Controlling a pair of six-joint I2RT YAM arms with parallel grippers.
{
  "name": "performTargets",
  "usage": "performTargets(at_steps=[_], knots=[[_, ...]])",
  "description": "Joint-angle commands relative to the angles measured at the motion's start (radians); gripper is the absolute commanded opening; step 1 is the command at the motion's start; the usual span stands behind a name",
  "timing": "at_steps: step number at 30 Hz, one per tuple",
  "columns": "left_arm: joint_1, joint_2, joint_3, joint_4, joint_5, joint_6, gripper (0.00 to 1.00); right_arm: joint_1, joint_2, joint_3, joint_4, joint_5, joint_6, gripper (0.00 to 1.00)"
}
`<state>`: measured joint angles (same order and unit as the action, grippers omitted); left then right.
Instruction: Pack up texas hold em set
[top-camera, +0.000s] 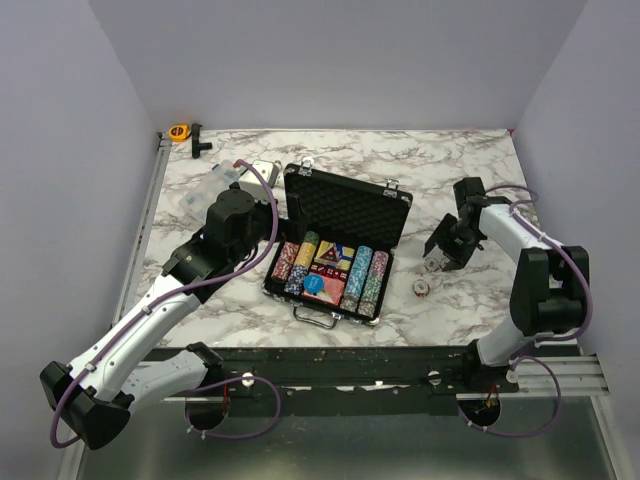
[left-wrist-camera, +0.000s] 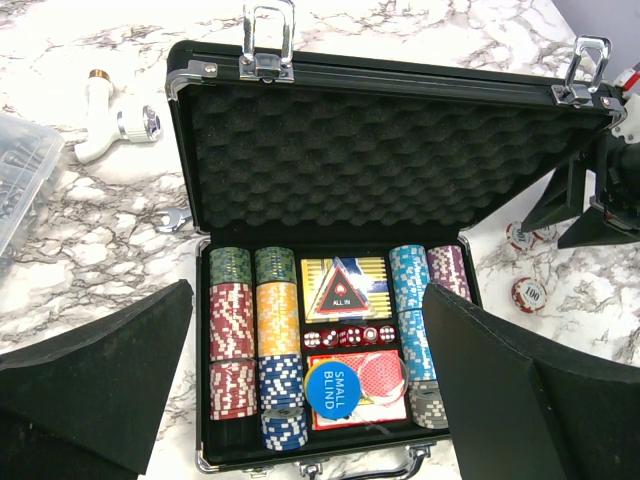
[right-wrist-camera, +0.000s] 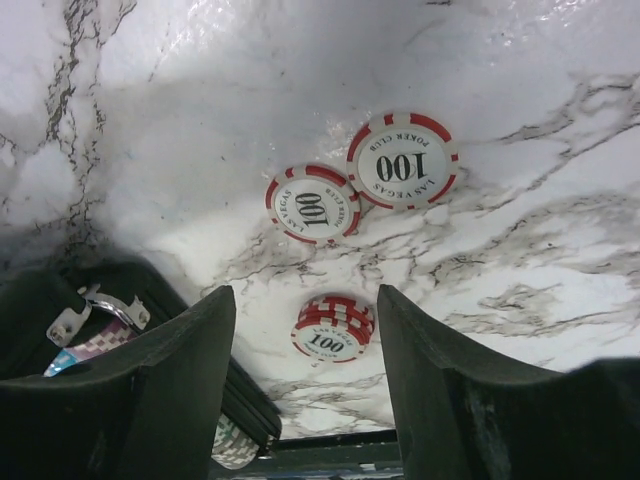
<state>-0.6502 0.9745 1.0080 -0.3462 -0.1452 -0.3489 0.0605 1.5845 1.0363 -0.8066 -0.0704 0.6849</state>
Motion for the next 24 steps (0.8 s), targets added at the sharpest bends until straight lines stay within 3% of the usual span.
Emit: performTargets(at_steps=[1, 7, 24], knots=[[-0.005, -0.02, 0.035, -0.018, 0.003, 0.0, 0.97, -0.006, 0.048, 0.034, -0.001, -0.08, 0.034, 0.62], [-0.004, -0.02, 0.037, -0.019, 0.0, 0.001, 0.97, -0.016, 0.122, 0.013, 0.034, -0.123, 0.068, 0.64], [-0.005, 0.0, 0.037, -0.021, -0.011, 0.007, 0.97, -0.03, 0.232, 0.087, 0.009, 0.062, 0.078, 0.6]])
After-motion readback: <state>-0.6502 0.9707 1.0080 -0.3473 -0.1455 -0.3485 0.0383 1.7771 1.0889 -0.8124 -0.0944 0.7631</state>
